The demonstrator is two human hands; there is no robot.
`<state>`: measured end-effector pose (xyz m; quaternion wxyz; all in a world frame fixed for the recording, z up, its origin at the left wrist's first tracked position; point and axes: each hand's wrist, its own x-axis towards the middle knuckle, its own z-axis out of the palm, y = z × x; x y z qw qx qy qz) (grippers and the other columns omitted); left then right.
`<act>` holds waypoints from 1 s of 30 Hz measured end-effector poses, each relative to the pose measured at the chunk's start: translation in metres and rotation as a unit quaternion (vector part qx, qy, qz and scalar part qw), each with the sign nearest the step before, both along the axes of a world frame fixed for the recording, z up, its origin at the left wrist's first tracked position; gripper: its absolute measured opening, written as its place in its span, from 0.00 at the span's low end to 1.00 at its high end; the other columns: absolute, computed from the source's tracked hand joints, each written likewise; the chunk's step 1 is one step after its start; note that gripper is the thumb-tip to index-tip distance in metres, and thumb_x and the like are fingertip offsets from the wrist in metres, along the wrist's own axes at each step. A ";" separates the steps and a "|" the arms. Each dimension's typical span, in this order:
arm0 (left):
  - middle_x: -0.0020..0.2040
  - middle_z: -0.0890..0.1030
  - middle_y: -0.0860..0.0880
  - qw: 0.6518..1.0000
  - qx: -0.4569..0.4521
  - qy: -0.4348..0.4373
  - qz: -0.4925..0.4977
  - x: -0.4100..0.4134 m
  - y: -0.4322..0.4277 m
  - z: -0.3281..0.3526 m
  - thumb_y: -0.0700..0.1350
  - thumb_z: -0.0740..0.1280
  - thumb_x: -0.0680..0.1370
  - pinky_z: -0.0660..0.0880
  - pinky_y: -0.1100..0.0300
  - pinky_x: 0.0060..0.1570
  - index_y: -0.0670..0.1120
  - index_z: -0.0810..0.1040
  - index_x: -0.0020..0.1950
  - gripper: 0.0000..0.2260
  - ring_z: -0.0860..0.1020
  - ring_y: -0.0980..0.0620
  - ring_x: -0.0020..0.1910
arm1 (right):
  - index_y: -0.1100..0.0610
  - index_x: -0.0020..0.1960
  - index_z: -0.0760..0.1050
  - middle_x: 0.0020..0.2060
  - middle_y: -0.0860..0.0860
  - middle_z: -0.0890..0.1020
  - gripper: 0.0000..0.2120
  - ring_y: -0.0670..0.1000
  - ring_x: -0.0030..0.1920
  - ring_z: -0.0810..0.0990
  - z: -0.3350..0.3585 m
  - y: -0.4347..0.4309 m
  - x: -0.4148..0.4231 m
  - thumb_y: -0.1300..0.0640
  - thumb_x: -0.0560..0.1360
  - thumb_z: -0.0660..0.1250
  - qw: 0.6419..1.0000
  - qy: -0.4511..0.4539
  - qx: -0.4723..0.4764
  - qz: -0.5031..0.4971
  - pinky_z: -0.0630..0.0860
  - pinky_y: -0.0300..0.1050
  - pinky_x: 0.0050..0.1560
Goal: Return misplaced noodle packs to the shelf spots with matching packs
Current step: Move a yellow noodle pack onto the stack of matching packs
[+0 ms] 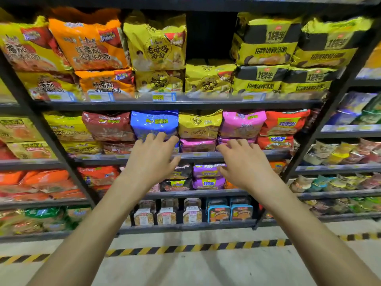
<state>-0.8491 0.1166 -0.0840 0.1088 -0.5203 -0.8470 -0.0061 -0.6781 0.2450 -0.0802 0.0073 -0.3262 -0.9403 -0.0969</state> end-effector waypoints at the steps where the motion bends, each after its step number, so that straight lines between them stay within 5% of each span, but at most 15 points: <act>1: 0.71 0.73 0.46 1.000 -0.004 -0.004 0.002 0.006 -0.001 -0.004 0.59 0.59 0.82 0.73 0.47 0.61 0.52 0.65 0.76 0.24 0.72 0.41 0.69 | 0.51 0.75 0.63 0.70 0.54 0.70 0.26 0.59 0.70 0.68 -0.003 -0.001 0.007 0.43 0.80 0.61 1.000 -0.004 -0.004 0.000 0.67 0.55 0.65; 16: 0.72 0.73 0.48 0.997 -0.007 -0.082 -0.002 0.025 0.031 -0.071 0.56 0.60 0.83 0.76 0.46 0.55 0.53 0.60 0.80 0.25 0.70 0.43 0.71 | 0.52 0.74 0.64 0.68 0.54 0.72 0.25 0.58 0.69 0.68 -0.042 0.028 0.045 0.43 0.80 0.61 0.997 -0.025 -0.065 -0.042 0.70 0.55 0.63; 21: 0.70 0.75 0.47 0.990 0.049 -0.129 0.003 -0.003 0.052 -0.095 0.53 0.62 0.83 0.78 0.50 0.47 0.54 0.55 0.82 0.29 0.74 0.43 0.66 | 0.53 0.75 0.63 0.70 0.55 0.70 0.26 0.58 0.70 0.67 -0.063 0.060 0.019 0.44 0.80 0.61 0.993 -0.036 -0.105 -0.045 0.70 0.55 0.64; 30: 0.74 0.71 0.48 0.939 0.203 -0.276 0.032 -0.075 0.136 -0.139 0.48 0.64 0.82 0.75 0.47 0.57 0.56 0.52 0.83 0.32 0.70 0.45 0.72 | 0.52 0.79 0.55 0.72 0.54 0.68 0.31 0.58 0.70 0.68 -0.085 0.147 -0.045 0.46 0.80 0.62 0.992 0.054 -0.110 -0.034 0.73 0.53 0.61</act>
